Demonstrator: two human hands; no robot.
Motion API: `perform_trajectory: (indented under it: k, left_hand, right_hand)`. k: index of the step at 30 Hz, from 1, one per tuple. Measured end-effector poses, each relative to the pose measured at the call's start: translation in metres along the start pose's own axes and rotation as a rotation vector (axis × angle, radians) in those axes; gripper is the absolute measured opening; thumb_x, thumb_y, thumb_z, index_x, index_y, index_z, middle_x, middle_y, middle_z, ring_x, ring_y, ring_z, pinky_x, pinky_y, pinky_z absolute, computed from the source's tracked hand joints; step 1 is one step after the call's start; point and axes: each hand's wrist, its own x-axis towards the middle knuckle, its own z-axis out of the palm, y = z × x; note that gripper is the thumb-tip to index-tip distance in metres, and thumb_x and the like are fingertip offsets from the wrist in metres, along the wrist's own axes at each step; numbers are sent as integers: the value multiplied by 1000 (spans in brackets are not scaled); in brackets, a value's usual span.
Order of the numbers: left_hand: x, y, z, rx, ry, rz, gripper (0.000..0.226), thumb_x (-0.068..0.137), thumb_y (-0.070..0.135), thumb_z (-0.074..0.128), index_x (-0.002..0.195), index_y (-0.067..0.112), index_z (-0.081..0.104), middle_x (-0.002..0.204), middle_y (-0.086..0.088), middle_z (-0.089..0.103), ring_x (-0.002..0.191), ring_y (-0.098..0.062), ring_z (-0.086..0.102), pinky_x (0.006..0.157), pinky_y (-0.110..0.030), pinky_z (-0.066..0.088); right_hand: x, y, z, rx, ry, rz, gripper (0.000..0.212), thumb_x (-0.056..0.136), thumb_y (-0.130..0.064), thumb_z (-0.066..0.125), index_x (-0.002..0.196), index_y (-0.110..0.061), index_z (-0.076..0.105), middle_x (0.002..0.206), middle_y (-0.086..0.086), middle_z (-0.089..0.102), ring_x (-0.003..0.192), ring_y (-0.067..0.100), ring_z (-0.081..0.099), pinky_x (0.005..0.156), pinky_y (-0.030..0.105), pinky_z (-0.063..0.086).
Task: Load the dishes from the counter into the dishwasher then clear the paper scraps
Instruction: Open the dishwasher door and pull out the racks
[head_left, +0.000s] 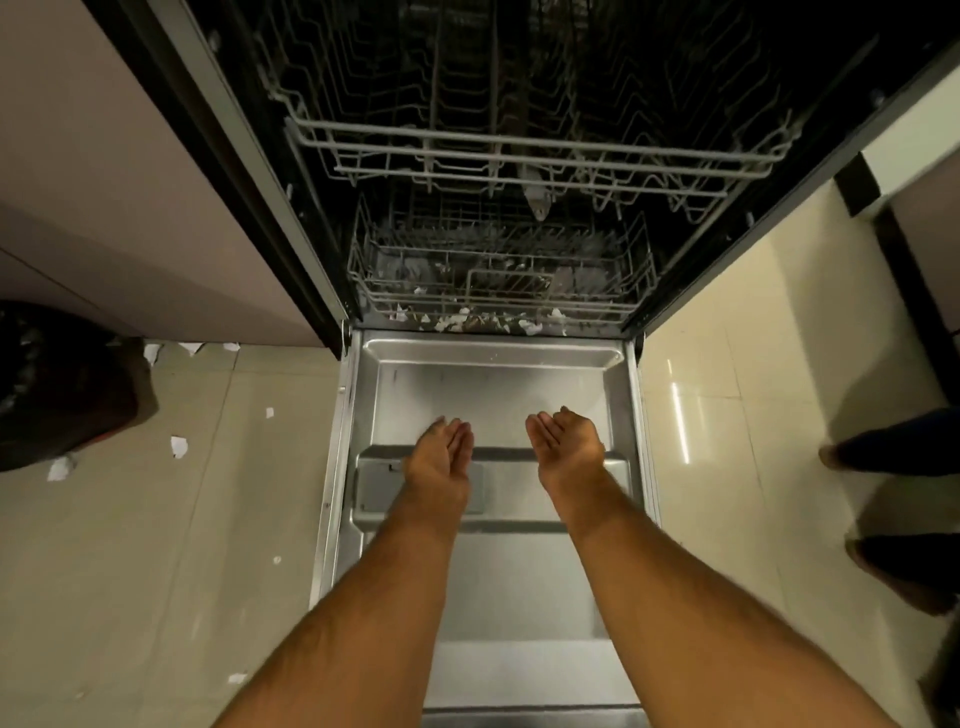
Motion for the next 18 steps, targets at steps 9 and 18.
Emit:
perform_trajectory:
  k: [9,18]
  left_hand:
    - [51,35,128,-43,-50,52,30,104,17,52,126,-3,57,115,-17,69,89,-22,69,76,-28,60]
    - [73,67,179,-5,-207,138,22,104,24,48,103,10,66,83,-5,69,71,-16,67,63,-27,56]
  right_hand:
    - [44,-65,101,32,-222,-58,46,107,-17,47,147,6,43,133,33,58,123,39,61,107,43,51]
    - [52,-78,142,128,-384,-61,39,103,-31,53,130,-5,65,132,20,66,116,33,65,102,43,54]
